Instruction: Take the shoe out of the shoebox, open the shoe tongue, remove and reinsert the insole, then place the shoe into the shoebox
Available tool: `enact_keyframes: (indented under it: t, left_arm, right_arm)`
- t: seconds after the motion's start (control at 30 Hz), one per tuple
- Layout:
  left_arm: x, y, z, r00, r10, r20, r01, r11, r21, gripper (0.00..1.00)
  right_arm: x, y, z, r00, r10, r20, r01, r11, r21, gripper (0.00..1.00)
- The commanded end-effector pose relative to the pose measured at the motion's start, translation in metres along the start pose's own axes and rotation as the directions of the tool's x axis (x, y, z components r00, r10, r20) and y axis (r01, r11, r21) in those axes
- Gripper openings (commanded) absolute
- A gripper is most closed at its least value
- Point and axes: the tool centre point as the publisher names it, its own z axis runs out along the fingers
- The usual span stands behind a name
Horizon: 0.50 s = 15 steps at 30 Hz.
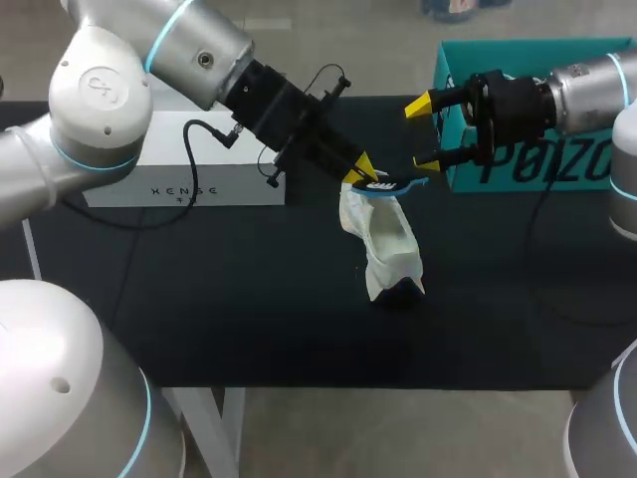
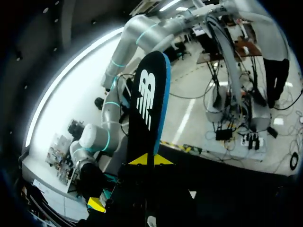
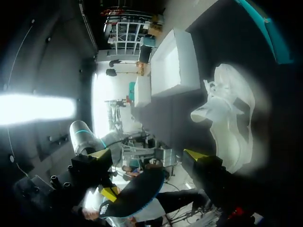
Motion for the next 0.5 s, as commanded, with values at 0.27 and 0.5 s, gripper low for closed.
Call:
enact_keyframes:
  t: [0.27, 0.5]
  left_arm:
    - [-0.017, 0.026, -0.013, 0.778, 0.627, -0.048, -0.598, 0.714, -0.365, 0.00]
    - [-0.018, 0.040, -0.015, 0.798, 0.596, -0.083, -0.578, 0.720, -0.383, 0.00]
  right_arm:
    - [0.006, -0.008, -0.009, 0.996, 0.041, -0.073, -0.046, 0.996, -0.072, 1.00]
    - [0.010, -0.009, -0.007, 0.995, 0.030, -0.098, -0.039, 0.995, -0.092, 1.00]
